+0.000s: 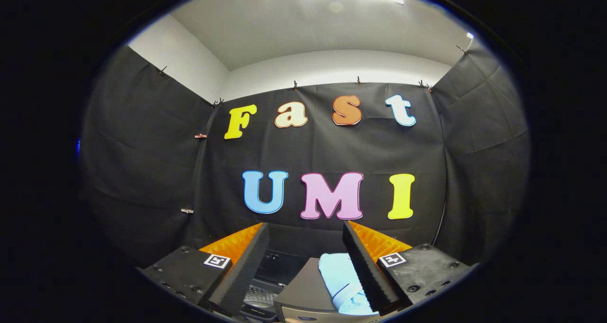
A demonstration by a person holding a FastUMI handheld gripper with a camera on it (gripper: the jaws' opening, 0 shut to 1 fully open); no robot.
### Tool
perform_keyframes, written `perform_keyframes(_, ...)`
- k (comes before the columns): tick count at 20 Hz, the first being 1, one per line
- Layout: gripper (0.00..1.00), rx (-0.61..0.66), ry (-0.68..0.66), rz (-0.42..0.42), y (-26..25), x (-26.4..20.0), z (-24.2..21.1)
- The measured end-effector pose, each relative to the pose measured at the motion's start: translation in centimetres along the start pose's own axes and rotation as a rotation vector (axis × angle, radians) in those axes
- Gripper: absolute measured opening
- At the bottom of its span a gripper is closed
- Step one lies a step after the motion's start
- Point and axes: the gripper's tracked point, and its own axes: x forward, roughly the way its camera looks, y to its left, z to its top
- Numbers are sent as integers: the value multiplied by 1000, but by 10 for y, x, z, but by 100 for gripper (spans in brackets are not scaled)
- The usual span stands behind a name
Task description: Put the clothes into the washing machine and then close the washing machine lid.
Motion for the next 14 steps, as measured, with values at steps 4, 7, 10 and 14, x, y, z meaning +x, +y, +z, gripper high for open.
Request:
perform_keyframes(4, 98, 11, 15, -21, -8, 3, -5)
perform_keyframes(7, 98, 7, 33, -53, -34, 6, -8)
perform_keyframes(10, 98, 1, 53, -94, -55, 18, -13)
perform_keyframes(14, 98, -6, 83, -121, -82, 35, -19)
